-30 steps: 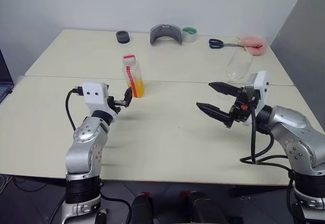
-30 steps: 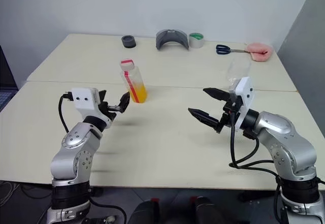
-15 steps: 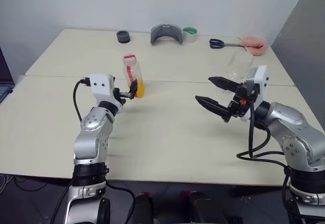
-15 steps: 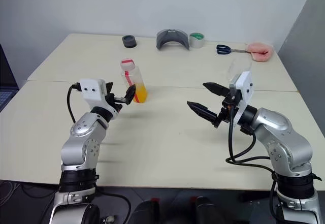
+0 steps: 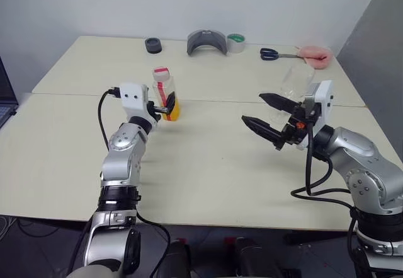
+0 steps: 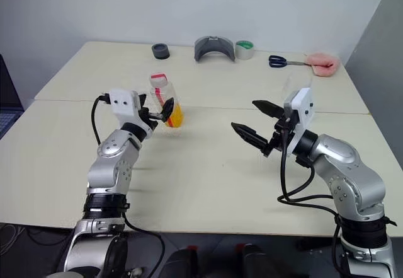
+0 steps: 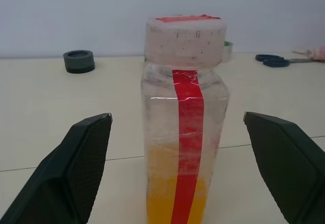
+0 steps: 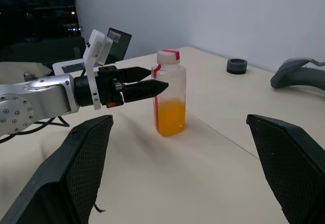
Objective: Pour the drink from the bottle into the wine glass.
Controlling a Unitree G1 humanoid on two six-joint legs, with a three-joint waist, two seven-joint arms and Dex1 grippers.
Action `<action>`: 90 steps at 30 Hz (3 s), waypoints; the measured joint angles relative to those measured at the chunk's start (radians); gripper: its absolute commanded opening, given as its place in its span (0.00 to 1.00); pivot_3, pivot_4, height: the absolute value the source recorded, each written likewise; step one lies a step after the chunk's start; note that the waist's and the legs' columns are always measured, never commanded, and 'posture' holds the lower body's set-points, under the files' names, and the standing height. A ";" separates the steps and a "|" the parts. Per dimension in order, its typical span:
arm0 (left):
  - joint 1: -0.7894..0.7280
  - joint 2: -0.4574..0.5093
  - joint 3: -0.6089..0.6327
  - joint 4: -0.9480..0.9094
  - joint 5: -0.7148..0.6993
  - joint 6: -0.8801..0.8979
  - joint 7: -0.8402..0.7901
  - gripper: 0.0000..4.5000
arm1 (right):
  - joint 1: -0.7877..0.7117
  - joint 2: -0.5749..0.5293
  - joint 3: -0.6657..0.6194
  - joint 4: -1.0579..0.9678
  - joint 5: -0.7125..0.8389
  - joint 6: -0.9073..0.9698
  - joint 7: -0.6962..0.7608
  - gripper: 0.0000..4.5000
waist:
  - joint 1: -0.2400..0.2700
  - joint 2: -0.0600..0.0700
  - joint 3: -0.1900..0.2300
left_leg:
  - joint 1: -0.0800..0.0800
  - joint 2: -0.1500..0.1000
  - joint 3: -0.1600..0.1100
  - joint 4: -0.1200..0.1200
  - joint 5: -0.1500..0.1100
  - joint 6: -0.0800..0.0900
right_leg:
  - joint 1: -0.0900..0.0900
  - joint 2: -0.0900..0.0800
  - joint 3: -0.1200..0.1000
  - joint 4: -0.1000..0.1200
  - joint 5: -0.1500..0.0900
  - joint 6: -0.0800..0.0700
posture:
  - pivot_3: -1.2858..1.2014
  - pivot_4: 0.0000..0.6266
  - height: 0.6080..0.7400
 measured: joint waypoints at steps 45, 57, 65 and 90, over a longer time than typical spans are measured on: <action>-0.278 -0.039 -0.014 0.589 0.061 -0.385 -0.017 0.99 | 0.031 -0.016 -0.005 -0.052 0.003 0.024 -0.082 1.00 | 0.007 0.000 0.000 | -0.001 0.000 0.000 0.000 0.000 0.000 | 0.000 0.000 0.000 0.000 0.000 0.000 | 0.52 0.24 1.00; -0.283 -0.036 0.004 0.613 0.060 -0.409 -0.022 0.58 | 0.037 -0.017 -0.005 -0.053 0.003 0.024 -0.085 1.00 | 0.007 0.000 0.000 | -0.001 0.000 0.000 0.000 0.000 0.000 | 0.000 0.000 0.000 0.000 0.000 0.000 | 0.52 0.24 1.00; -0.283 -0.036 0.005 0.613 0.061 -0.409 -0.022 0.39 | 0.036 -0.017 -0.005 -0.053 0.003 0.024 -0.085 1.00 | 0.008 0.000 0.000 | -0.001 0.000 0.000 0.000 0.000 0.000 | 0.000 0.000 0.000 0.000 0.000 0.000 | 0.52 0.24 1.00; -0.210 -0.100 -0.195 0.089 -0.084 0.015 -0.464 0.39 | -0.200 0.193 0.083 0.074 -0.090 0.041 -0.282 1.00 | 0.011 0.000 0.001 | -0.001 0.000 0.000 0.000 0.000 0.000 | -0.001 0.001 0.000 0.000 0.000 0.000 | 0.52 0.24 1.00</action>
